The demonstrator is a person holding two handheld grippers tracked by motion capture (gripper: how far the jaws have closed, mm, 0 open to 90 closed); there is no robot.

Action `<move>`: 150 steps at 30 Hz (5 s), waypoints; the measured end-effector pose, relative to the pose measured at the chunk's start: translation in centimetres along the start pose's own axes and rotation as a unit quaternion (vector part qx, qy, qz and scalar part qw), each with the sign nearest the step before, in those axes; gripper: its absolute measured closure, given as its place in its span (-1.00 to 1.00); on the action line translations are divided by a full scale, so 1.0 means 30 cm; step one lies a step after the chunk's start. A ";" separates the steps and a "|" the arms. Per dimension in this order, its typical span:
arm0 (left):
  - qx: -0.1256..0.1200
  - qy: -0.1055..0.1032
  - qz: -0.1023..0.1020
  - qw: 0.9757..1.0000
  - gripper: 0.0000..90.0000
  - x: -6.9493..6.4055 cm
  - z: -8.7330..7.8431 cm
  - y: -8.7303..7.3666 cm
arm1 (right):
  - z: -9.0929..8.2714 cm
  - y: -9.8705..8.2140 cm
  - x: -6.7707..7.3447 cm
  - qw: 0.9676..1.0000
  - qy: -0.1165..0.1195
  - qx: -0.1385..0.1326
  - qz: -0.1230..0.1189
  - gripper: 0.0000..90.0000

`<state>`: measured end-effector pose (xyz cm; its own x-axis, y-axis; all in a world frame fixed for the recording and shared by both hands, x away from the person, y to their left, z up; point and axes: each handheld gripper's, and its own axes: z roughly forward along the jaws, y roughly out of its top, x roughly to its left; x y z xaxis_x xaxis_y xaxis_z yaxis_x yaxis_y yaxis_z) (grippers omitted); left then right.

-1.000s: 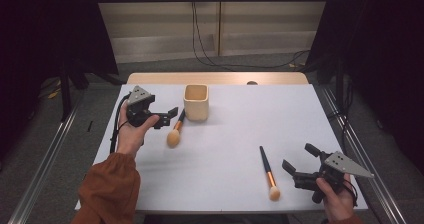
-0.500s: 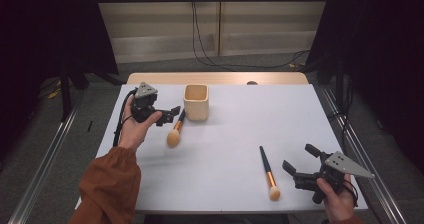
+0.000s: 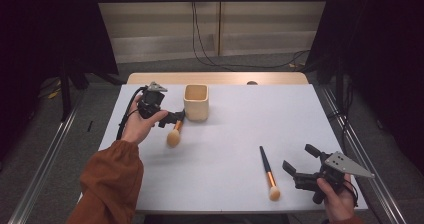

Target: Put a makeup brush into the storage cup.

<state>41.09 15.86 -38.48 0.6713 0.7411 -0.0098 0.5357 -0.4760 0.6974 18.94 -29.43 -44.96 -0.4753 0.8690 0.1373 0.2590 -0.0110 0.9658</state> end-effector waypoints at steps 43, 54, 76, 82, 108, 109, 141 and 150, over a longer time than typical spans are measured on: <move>0.222 -0.003 -0.037 0.974 -0.86 0.019 0.183 0.050 | 0.002 -0.009 -0.001 1.000 0.014 0.017 0.003 -1.00; 0.261 0.006 -0.051 0.964 -0.85 0.017 0.262 0.030 | 0.001 -0.011 -0.003 1.000 0.012 0.018 0.004 -1.00; 0.295 0.003 -0.080 0.952 -0.29 0.015 0.323 0.010 | 0.000 -0.012 -0.003 1.000 0.015 0.022 0.002 -1.00; 0.296 0.021 -0.072 0.952 -0.09 0.011 0.321 0.010 | 0.002 -0.012 -0.001 1.000 0.016 0.023 -0.001 -1.00; 0.301 0.028 -0.094 0.949 0.45 0.012 0.316 0.017 | 0.004 -0.015 -0.001 0.999 0.013 0.032 -0.001 -1.00; 0.301 0.028 -0.095 0.948 0.45 0.014 0.316 0.017 | 0.004 -0.015 -0.001 0.999 0.014 0.031 -0.001 -1.00; 0.269 0.024 -0.121 0.955 0.46 0.049 0.252 0.026 | 0.006 -0.016 -0.002 0.999 0.013 0.033 -0.001 -1.00; 0.242 0.026 -0.130 0.961 0.47 0.071 0.213 0.026 | 0.006 -0.016 -0.002 0.999 0.013 0.033 -0.001 -1.00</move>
<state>46.22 14.05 -42.54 0.4630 0.8814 -0.0939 0.8659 -0.4271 0.2602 18.98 -29.39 -45.46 -0.4969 0.8562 0.1416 0.3130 0.0246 0.9494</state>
